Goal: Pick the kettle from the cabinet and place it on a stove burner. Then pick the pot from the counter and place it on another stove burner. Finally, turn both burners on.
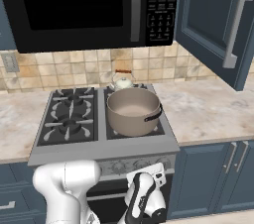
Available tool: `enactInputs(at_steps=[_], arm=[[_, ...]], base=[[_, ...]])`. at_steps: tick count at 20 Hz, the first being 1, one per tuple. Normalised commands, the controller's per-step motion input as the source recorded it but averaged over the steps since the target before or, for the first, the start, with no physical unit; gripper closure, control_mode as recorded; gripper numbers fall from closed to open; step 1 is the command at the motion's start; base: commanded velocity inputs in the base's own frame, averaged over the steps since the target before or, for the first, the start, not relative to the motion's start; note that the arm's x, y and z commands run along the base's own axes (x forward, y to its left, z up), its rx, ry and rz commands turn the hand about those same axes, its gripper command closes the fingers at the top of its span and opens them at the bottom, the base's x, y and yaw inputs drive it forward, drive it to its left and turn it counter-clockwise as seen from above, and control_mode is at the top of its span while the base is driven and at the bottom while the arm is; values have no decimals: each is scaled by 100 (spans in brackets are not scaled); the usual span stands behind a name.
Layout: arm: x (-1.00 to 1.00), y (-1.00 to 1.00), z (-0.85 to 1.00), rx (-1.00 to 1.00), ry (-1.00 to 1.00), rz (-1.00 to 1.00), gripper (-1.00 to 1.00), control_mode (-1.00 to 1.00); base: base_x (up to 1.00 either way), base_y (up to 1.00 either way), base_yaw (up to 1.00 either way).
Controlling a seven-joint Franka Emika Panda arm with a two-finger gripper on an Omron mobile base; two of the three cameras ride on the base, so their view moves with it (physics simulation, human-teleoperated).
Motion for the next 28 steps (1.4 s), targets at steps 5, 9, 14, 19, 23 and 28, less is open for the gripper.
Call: enactInputs(at_steps=[5,9,14,19,23,28], arm=[[-7,0,0,-33,-10,0,100,-100],[-1,0,0,-39,-10,0,100,-100],[0,0,0,-43,-16,2,100,-100],[-3,0,0,-49,-20,4,100,-100],[-14,0,0,-51,-22,3,100,-100],[-6,0,7,-30,-5,0,100,-100]], base=[[0,0,0],[0,0,0],[0,0,0],[0,0,0],[0,0,0],[0,0,0]])
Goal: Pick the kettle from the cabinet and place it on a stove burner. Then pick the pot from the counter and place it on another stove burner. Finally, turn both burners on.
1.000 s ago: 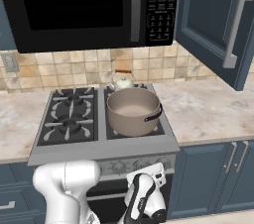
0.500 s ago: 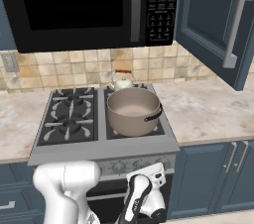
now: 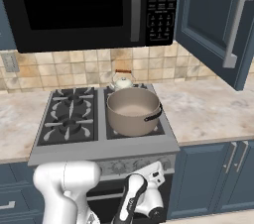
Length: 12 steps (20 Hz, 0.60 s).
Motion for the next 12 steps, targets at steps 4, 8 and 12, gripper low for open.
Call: enactInputs(at_steps=[4,8,12], arm=[[0,0,-4,-21,-1,0,100,-100],[-1,0,-2,-26,-5,0,100,-100],[-11,0,0,-40,-17,0,100,-100]], base=[[0,0,0],[0,0,0],[0,0,0]])
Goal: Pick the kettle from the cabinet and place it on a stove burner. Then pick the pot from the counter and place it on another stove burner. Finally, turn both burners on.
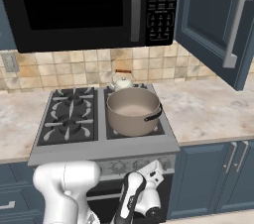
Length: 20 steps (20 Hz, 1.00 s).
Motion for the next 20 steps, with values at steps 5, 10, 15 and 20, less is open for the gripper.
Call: enactInputs(at_steps=[5,10,15,20], arm=[[-14,0,0,-49,-21,0,100,-100],[-10,0,0,-46,-16,0,100,-100],[-6,0,0,-44,-14,0,100,-100],[-13,11,0,-37,-12,0,100,-100]], base=[[0,0,0],[0,0,0],[0,0,0],[0,0,0]])
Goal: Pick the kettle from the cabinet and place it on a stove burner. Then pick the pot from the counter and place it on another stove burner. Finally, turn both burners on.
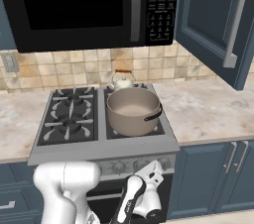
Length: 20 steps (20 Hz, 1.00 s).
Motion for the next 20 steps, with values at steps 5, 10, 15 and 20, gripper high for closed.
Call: enactInputs(at_steps=[5,10,15,20], arm=[[-5,41,-8,-24,-3,0,-100,-100],[-1,1,-9,-3,2,0,-100,-100],[-20,-9,0,0,0,0,-100,-100],[-35,-7,0,0,-1,0,-100,-100]], base=[[0,0,0],[0,0,0],[0,0,0],[0,0,0]])
